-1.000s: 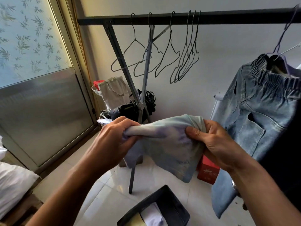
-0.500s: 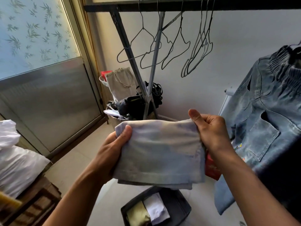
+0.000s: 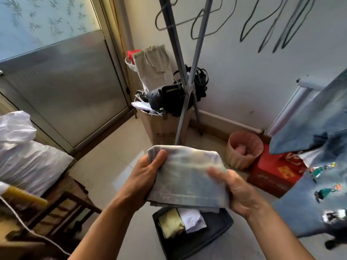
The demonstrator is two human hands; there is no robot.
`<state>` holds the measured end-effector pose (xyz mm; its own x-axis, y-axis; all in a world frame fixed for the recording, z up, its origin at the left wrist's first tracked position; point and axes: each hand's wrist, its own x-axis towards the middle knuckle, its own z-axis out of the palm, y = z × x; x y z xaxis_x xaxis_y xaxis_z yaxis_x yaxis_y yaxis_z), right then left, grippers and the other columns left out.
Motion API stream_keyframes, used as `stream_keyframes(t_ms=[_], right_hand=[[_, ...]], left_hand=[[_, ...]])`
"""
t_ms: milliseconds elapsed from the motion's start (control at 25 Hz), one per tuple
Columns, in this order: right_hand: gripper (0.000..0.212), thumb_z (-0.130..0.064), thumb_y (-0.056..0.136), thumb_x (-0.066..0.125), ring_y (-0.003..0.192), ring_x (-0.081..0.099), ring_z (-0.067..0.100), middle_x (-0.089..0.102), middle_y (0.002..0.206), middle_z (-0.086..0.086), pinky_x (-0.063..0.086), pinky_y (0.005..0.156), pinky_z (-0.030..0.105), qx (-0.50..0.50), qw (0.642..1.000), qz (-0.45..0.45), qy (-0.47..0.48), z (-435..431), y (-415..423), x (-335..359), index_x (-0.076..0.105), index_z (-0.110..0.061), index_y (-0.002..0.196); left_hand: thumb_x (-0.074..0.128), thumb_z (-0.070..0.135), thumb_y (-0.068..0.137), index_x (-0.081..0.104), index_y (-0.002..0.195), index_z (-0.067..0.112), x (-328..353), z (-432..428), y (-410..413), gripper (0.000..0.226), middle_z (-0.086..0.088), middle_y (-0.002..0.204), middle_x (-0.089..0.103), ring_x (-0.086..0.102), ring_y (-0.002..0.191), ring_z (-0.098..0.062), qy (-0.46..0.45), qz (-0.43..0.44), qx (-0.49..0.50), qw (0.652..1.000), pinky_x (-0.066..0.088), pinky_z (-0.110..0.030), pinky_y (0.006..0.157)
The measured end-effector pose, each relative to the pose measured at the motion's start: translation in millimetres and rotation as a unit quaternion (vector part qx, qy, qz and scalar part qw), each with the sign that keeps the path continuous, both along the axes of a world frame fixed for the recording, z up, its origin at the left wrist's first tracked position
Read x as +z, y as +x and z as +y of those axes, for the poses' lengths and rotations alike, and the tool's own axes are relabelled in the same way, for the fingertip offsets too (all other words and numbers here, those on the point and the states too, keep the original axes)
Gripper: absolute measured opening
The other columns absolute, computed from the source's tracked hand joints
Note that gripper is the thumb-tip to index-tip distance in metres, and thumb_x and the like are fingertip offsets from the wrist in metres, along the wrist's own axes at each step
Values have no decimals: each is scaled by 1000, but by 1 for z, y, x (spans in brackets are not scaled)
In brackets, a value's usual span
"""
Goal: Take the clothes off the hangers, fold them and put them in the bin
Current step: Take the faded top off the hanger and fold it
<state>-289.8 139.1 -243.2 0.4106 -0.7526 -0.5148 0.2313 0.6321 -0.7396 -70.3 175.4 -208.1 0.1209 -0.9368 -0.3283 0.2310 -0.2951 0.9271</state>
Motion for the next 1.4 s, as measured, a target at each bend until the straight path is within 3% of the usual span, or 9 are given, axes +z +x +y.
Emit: stream_keyframes(t_ms=[120,240,400,640,760,920,1120,1240,1400], right_hand=[[40,-12,76,73,74,72,28,72,96,25,61,64,35,-75,996,38,-12,-15,8,-39,65,12,107],[22,-8,89,60,79,73,28,73,97,23,61,67,36,-130,991,32,19,-27,13,-82,66,7,104],[33,-7,85,61,92,71,30,71,107,22,61,69,37,-131,990,8,49,-41,23,-158,61,3,116],[42,7,79,60,96,68,34,68,112,24,58,81,46,-176,982,11,68,-36,58,-280,58,4,121],[62,4,64,72,94,68,36,69,109,25,57,81,50,-179,978,-3,108,-16,68,-334,57,6,123],[73,-37,50,92,99,67,39,69,108,24,52,89,56,-90,974,-17,209,0,58,-394,70,-3,112],[18,6,81,62,57,68,23,72,75,20,55,48,28,-45,966,157,202,9,59,-468,67,8,98],[15,10,81,62,53,66,19,70,68,15,54,48,24,-29,959,214,182,11,66,-515,63,9,96],[38,14,79,60,67,65,28,73,75,17,52,66,34,-12,950,276,145,11,72,-575,65,-17,100]], left_hand=[[77,16,78,67,102,4,-45,-11,14,29,-15,90,72,70,74,-22,44,92,-26,994,60,-30,64],[73,12,77,68,95,-2,-100,-21,21,23,-16,84,72,69,69,-21,143,113,-34,983,61,-31,66],[66,6,86,57,121,0,-183,-50,28,37,-16,100,69,67,75,-23,154,89,80,981,59,-30,61],[75,52,62,63,117,6,-307,-52,11,73,-14,106,73,67,100,-30,191,310,181,913,57,-45,82],[77,12,70,59,123,-2,-369,-37,1,58,-19,99,74,73,82,-32,227,283,217,906,59,-40,57],[64,-4,83,60,116,-8,-434,-12,15,33,-21,97,73,73,76,-30,282,200,191,919,58,-34,58],[63,-3,87,50,126,-1,-507,6,24,41,-23,108,69,68,81,-30,342,145,214,903,57,-35,62],[63,-3,88,43,114,27,-554,11,26,44,-14,94,67,63,74,-28,372,59,221,899,52,-34,62],[56,-1,86,59,83,18,-620,19,25,19,-10,86,63,52,68,-22,414,-61,157,894,40,-27,57]])
